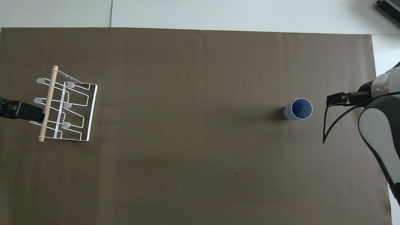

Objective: Hang cup on cup holder
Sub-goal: 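Reach the right gripper down to the rim of the blue cup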

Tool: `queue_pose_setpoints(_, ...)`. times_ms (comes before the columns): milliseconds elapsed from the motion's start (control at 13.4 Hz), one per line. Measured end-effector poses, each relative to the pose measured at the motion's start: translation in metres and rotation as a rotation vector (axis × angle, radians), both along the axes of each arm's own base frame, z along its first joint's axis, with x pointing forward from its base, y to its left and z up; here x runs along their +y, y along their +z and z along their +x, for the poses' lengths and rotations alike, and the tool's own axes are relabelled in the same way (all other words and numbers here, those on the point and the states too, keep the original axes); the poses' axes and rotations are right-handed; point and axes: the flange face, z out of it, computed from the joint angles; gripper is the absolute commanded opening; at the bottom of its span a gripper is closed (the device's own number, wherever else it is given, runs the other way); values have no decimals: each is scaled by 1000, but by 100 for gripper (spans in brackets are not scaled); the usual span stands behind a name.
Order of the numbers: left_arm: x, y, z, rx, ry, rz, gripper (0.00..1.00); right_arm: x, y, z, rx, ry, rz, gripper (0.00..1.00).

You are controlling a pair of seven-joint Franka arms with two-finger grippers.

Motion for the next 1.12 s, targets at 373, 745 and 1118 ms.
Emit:
queue_pose_setpoints(373,0,0,0,0,0,0,100,20,-68,10,-19,59,4,100)
queue_pose_setpoints(745,0,0,0,0,0,0,100,25,-94,3,-26,67,3,100)
queue_pose_setpoints(1118,0,0,0,0,0,0,100,32,-109,5,-20,81,3,99)
